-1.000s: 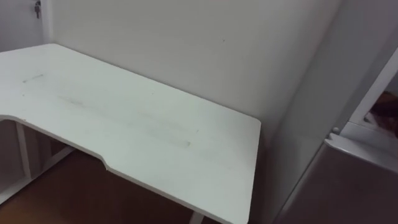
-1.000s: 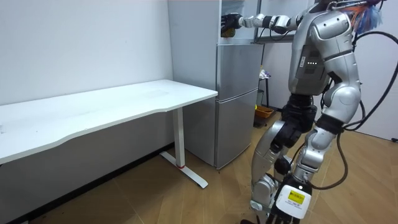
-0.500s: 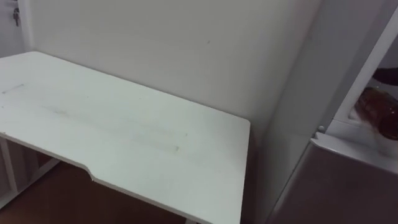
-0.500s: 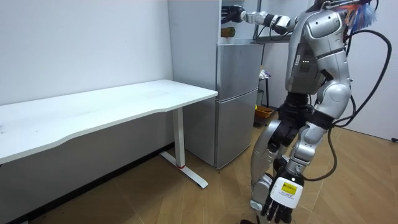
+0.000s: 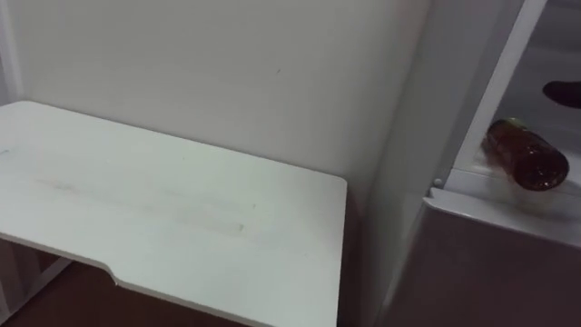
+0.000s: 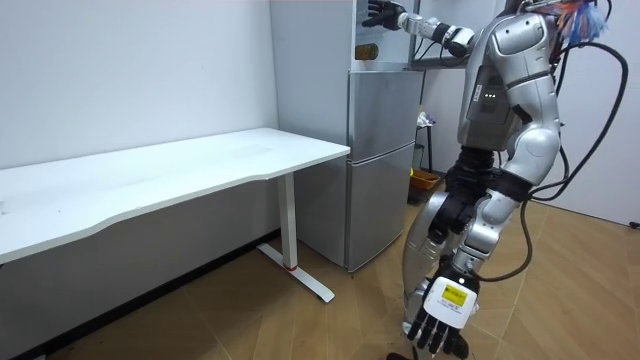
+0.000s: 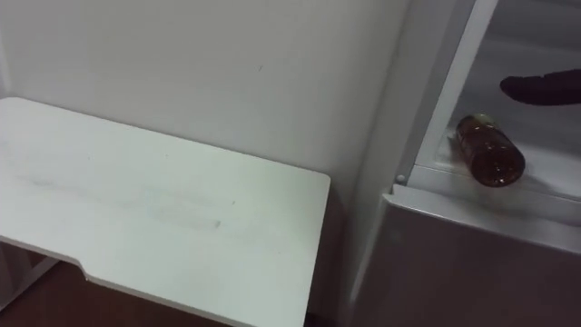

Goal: Put the bottle in the upper fridge

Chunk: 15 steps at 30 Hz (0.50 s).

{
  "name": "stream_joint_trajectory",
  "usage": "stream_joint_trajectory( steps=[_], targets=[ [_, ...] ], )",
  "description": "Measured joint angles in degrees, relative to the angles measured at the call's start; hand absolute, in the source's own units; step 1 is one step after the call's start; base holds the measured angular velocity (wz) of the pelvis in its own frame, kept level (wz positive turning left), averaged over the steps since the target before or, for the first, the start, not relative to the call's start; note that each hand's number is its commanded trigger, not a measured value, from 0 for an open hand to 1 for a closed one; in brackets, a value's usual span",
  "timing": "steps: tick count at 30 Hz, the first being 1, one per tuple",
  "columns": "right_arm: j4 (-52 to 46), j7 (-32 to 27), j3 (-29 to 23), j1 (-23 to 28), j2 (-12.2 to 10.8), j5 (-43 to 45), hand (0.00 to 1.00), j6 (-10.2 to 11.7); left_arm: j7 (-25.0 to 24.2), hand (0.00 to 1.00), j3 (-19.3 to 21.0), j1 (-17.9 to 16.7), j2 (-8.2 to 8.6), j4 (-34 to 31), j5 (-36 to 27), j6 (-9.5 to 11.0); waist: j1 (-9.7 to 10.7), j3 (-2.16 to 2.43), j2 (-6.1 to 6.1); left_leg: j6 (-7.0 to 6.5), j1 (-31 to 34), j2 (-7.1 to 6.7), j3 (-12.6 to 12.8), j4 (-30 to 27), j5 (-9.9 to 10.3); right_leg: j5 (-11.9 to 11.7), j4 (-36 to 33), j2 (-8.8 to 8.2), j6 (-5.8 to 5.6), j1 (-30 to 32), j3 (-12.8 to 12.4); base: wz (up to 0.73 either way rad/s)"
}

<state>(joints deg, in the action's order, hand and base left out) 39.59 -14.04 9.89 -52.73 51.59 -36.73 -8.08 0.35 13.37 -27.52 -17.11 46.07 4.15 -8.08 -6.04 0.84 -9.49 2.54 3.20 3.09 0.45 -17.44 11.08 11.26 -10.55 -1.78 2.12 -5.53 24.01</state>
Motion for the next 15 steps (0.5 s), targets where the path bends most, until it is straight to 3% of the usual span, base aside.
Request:
stream_joint_trajectory(
  steps=[5,7,9,15],
  targets=[
    [-2.47,0.5,-0.01,0.02,0.0,-0.62,0.0,0.0,-0.01,0.0,0.01,-0.09,0.37,-0.03,-0.02,0.01,0.02,-0.04,0.48,0.0,-0.19,0.0,0.15,0.12,0.0,0.0,0.04,-0.01,0.0,-0.21,-0.12,0.0],
    [-5.49,0.55,-0.08,0.09,0.0,-1.38,0.0,-0.01,0.0,0.0,0.01,-0.3,0.67,-0.32,0.02,0.0,0.13,-0.25,1.0,0.0,-0.8,-0.01,0.21,0.34,0.01,0.02,0.31,-0.01,-0.04,-0.46,-0.15,0.0],
    [-9.38,0.57,-2.3,1.53,-0.01,-1.36,0.0,0.04,0.0,0.0,0.0,-0.43,0.87,-0.8,0.16,0.01,0.1,-0.08,1.3,0.0,-0.95,-0.02,0.2,0.46,0.0,0.03,0.86,0.03,-0.07,-0.65,-0.13,0.0],
    [-16.46,0.39,-5.13,7.36,-0.04,-0.93,0.0,3.33,0.03,0.0,-0.04,-1.1,1.52,-0.35,0.17,0.98,-0.36,-0.23,1.82,0.0,-3.84,-0.32,0.91,2.27,-0.03,0.23,1.06,-0.18,-0.45,-2.62,-0.82,-0.05]
  ],
)
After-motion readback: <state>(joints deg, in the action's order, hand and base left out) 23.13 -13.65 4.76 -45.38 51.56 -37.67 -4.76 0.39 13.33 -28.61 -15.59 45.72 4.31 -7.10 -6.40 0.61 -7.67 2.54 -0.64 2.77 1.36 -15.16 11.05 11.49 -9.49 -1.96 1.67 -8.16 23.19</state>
